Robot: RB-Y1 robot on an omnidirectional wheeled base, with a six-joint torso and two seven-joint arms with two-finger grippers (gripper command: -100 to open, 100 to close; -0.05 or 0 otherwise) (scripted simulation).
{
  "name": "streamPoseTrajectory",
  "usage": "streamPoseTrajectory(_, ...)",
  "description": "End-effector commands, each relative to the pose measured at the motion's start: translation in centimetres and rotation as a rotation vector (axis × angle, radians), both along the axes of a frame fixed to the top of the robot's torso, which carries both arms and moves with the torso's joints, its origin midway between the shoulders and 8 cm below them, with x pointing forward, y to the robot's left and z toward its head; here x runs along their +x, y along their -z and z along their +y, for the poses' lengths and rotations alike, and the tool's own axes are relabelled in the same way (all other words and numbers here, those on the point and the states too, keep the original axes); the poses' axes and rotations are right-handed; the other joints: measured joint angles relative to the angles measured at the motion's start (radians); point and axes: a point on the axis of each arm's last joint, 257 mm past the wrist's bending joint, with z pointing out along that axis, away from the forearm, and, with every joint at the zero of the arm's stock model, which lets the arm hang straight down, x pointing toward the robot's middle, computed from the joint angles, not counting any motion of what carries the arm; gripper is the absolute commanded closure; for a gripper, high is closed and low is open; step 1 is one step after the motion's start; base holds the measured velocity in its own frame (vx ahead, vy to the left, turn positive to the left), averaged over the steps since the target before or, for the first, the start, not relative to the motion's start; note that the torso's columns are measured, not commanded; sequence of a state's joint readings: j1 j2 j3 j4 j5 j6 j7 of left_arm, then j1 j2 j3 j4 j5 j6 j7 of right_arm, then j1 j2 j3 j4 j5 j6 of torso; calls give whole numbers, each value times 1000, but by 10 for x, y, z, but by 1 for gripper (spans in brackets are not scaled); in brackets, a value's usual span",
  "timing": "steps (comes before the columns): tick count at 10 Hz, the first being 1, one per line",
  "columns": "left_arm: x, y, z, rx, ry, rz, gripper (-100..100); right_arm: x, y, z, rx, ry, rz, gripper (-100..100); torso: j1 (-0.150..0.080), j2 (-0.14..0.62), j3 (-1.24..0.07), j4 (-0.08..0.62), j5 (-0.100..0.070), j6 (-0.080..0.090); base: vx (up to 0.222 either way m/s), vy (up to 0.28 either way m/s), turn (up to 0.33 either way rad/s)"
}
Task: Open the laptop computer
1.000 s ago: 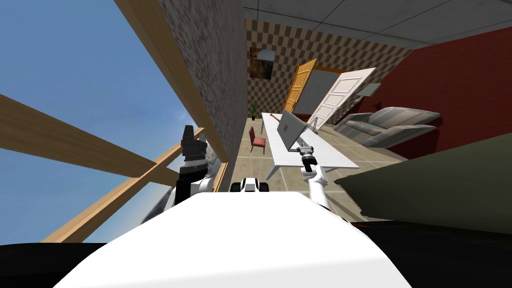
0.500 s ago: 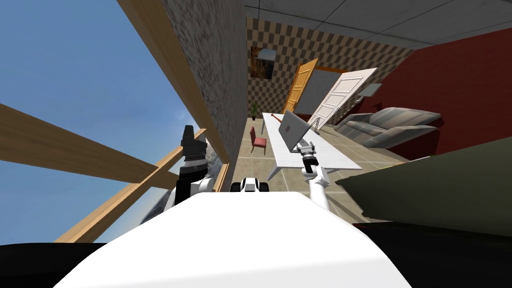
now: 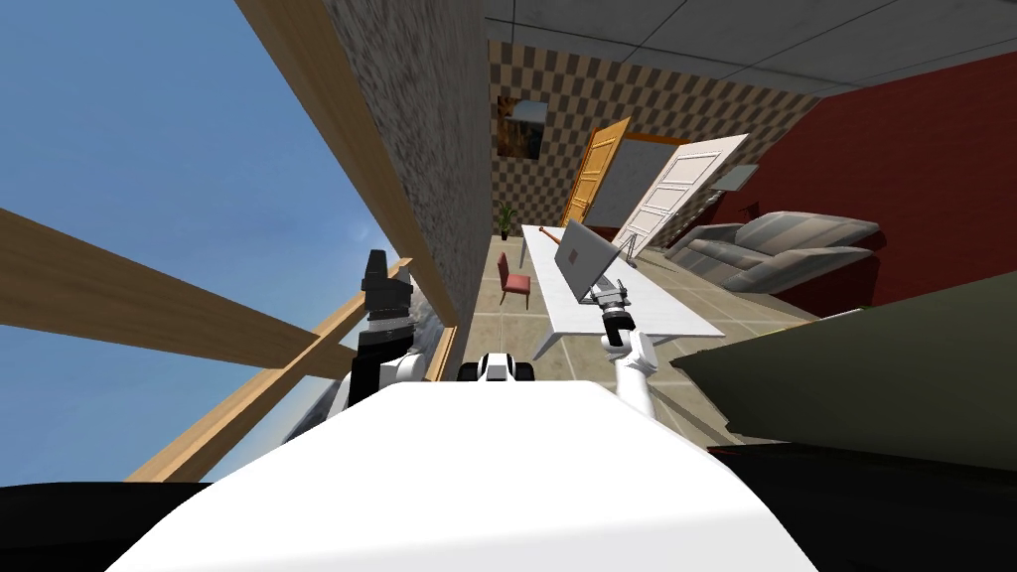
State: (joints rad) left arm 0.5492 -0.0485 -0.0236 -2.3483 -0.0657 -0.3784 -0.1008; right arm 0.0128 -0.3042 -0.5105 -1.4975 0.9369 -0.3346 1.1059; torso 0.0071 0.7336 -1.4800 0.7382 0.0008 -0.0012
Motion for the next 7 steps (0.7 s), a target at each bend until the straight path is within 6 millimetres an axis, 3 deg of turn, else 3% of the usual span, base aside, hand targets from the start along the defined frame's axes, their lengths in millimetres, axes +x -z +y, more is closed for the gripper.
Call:
streamPoseTrajectory(1,0,1,-1,-2,3,3,0,-4,-4,3,-83,7,9,-100,2,-2,-1,0,0,0,27,39,-4)
streamPoseTrajectory(3,1,5,-3,-8,10,12,0,-5,-5,3,-89,8,9,-100,8,-6,-5,-1,1,-1,12,20,-1)
streamPoseTrajectory(7,1,3,-6,-11,17,6,0,12,-9,-8,-95,143,1,-100,-6,12,9,2,-1,1,-136,-154,300)
